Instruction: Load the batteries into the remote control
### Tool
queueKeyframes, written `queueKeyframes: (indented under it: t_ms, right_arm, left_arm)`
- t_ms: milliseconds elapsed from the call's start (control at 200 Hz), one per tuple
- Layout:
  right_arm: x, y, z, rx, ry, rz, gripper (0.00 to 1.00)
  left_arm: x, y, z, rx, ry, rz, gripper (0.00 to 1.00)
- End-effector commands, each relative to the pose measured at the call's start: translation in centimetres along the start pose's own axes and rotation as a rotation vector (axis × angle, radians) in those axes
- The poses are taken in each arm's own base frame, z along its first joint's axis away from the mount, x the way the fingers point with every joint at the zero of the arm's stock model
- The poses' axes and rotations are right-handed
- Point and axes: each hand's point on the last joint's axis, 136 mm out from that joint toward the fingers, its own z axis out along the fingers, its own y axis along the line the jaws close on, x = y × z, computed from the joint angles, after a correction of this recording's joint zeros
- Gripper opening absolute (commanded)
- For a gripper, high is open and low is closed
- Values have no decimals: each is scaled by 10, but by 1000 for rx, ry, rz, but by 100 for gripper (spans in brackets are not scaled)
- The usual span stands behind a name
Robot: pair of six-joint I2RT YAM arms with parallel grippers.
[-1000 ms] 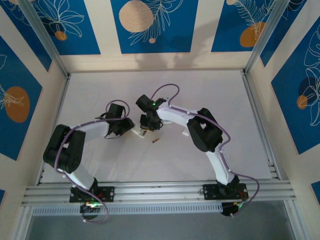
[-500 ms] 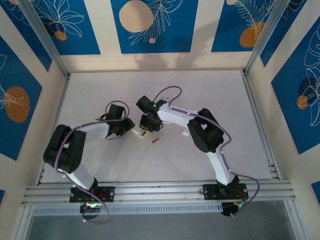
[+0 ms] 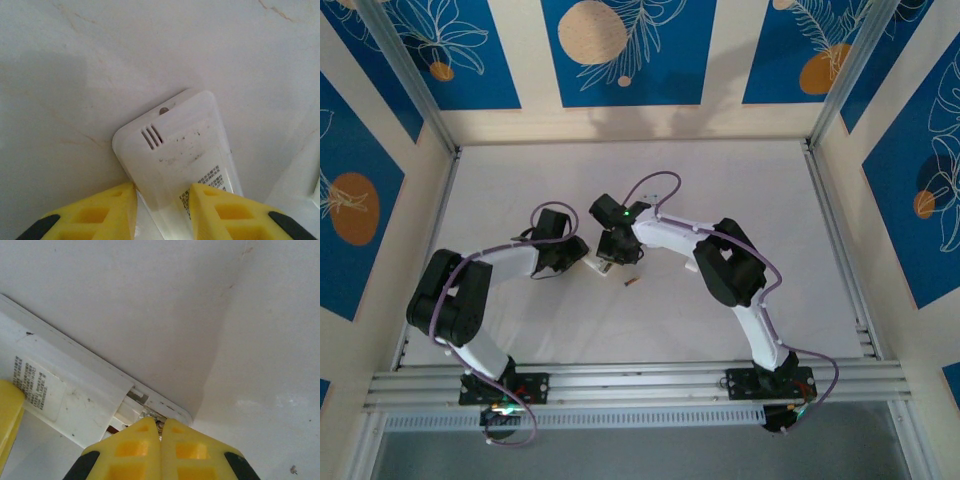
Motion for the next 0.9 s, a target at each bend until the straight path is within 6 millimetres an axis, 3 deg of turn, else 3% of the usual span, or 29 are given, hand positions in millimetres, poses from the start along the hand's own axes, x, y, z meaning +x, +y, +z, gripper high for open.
queueKeyframes:
  t_ms: [0, 190, 495, 895]
  right_arm:
    - [62, -50, 35, 211, 206, -34, 0]
    - [71, -53, 26, 215, 238, 7, 0]
    - [88, -67, 37, 241, 316, 170, 0]
    - [101, -87, 24, 281, 318, 306, 0]
  left_arm:
    - [20, 10, 4, -32, 50, 10, 32]
    - [18, 10, 3, -42, 43, 8, 33]
    - [19, 13, 7, -47, 36, -29, 32]
    - [18, 17, 7, -63, 23, -48, 32]
